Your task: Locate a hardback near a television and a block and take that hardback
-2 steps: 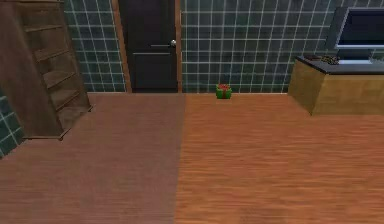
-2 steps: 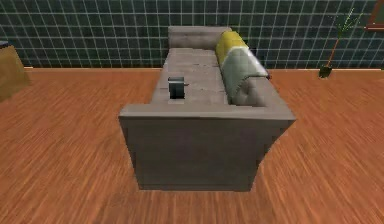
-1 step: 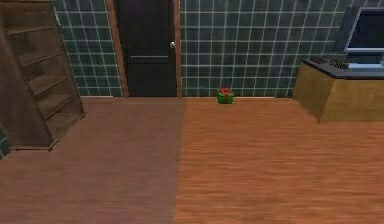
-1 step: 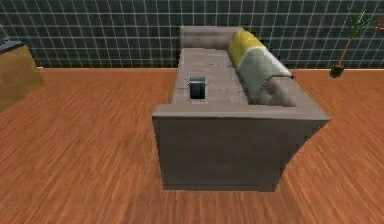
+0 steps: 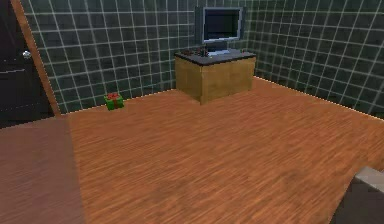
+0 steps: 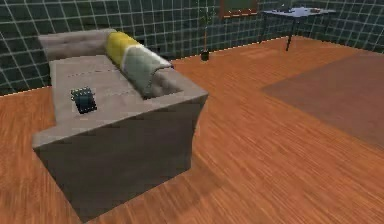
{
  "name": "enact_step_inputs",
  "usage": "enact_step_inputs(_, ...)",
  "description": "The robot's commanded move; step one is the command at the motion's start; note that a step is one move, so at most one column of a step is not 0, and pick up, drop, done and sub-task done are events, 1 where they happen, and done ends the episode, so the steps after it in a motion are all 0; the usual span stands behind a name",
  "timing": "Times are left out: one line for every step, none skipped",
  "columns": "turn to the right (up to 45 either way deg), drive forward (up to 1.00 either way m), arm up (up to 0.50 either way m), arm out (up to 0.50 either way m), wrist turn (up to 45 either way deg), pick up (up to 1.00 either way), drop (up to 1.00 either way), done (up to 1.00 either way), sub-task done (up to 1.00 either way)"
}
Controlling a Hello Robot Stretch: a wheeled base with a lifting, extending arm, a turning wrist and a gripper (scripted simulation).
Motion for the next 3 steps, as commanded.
enact_step_inputs(0.0, 1.00, 0.00, 0.00, 0.0, 0.00, 0.00, 0.00, 0.00)
enact_step_inputs(0.0, 1.00, 0.00, 0.00, 0.0, 0.00, 0.00, 0.00, 0.00)
enact_step_inputs(6.0, 0.00, 0.00, 0.00, 0.0, 0.00, 0.00, 0.00, 0.00)
